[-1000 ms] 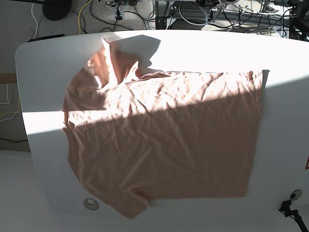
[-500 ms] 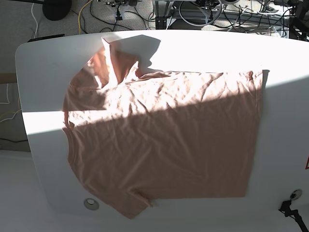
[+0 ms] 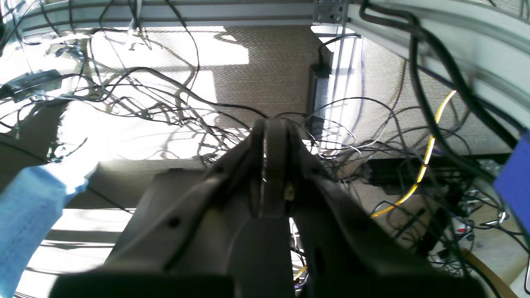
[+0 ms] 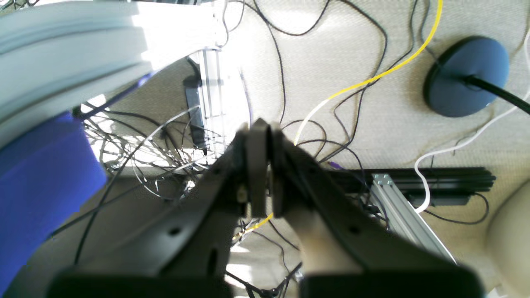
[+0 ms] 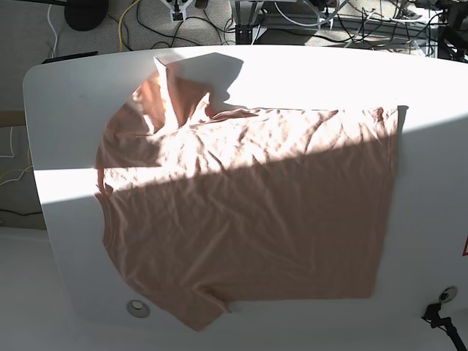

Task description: Fold the T-shirt properly

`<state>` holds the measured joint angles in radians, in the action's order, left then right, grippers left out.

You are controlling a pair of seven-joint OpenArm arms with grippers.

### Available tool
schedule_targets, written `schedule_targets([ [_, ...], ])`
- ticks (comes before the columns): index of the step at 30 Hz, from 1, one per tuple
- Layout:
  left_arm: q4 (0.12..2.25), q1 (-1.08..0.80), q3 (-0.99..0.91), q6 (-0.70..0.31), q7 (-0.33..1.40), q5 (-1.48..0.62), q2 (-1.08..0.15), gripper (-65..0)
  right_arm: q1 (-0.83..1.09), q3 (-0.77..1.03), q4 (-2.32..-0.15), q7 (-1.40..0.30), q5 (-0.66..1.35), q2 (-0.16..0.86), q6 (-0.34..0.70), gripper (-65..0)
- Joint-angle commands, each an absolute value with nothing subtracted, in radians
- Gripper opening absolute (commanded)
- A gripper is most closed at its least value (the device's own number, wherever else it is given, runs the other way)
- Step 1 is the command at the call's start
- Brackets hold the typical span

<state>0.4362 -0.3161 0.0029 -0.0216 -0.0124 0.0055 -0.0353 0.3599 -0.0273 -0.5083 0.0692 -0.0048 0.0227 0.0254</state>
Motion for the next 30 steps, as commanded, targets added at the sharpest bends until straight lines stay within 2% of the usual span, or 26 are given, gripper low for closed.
schedule_targets([
  [1,0.504,-0.349,0.002,-0.016,-0.012,0.008,-0.044,-64.9,0.406,-0.025,-0.61,0.079,-0.002,0.027,0.024,-64.2],
  [23,1.11,-0.86,0.002,-0.018,-0.007,0.008,-0.073,-64.9,0.912,-0.025,-1.274,0.045,0.001,0.05,0.024,-64.2],
  [30,1.395,-1.036,-0.016,-0.018,-0.01,0.008,-0.081,-64.7,1.064,-0.025,-1.48,0.047,0.001,0.05,0.024,-64.2],
])
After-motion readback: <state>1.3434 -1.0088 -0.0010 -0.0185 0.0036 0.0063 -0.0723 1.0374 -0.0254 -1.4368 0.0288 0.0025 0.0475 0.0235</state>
